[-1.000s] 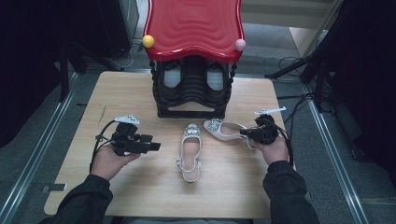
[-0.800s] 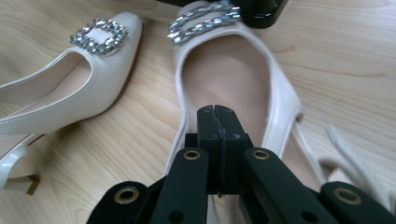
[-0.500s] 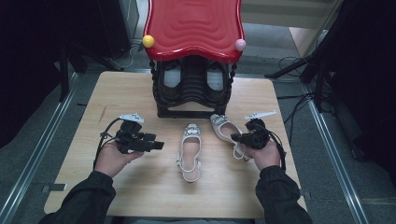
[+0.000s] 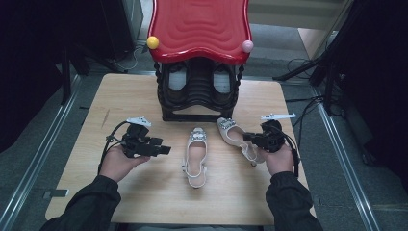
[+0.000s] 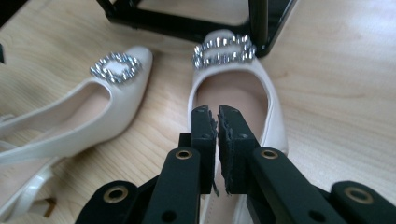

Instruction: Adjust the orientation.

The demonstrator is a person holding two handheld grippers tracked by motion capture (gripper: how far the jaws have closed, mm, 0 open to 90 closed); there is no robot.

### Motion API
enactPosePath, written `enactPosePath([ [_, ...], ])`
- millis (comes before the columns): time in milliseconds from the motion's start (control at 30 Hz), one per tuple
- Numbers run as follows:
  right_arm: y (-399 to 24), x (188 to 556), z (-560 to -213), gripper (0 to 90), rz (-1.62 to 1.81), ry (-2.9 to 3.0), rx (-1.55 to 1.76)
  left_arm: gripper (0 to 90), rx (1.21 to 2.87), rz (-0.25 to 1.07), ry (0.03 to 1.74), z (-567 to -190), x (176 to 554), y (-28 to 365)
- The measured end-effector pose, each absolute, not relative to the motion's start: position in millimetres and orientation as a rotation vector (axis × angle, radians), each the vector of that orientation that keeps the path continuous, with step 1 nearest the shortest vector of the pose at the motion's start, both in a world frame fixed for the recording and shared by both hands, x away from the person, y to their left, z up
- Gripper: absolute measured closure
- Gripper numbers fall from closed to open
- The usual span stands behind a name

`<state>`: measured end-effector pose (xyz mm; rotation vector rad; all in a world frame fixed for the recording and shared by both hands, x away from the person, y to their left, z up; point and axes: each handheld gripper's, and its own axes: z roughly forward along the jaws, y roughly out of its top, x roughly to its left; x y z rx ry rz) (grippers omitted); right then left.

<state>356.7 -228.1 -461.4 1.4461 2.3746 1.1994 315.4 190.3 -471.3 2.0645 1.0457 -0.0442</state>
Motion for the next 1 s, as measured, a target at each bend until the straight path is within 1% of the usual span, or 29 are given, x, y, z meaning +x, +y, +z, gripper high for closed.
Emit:
enactPosePath([
  [133,-224.4,353.0,-455.2,82.7,1.23,2.366,1.419,41.3,2.063,-0.042,1.044,-470.9,314.8,190.3],
  [333,-216.0,353.8,-466.0,79.0,1.206,2.413,1.42,41.2,2.061,-0.042,1.045,-470.6,315.1,191.4],
  [667,-216.2,360.1,-482.7,77.4,1.191,2.444,1.447,41.1,2.068,-0.043,1.041,-471.0,314.7,190.1],
  [833,-205.8,358.0,-488.1,76.4,1.13,2.495,1.407,41.1,2.069,-0.041,1.041,-471.1,314.7,189.8],
  [933,-201.9,360.0,-492.9,76.6,1.088,2.505,1.398,41.1,2.072,-0.04,1.042,-471.2,314.6,189.6],
  [1000,-200.6,362.0,-494.4,79.1,1.039,2.503,1.394,41.1,2.071,-0.042,1.042,-471.5,314.7,189.4],
])
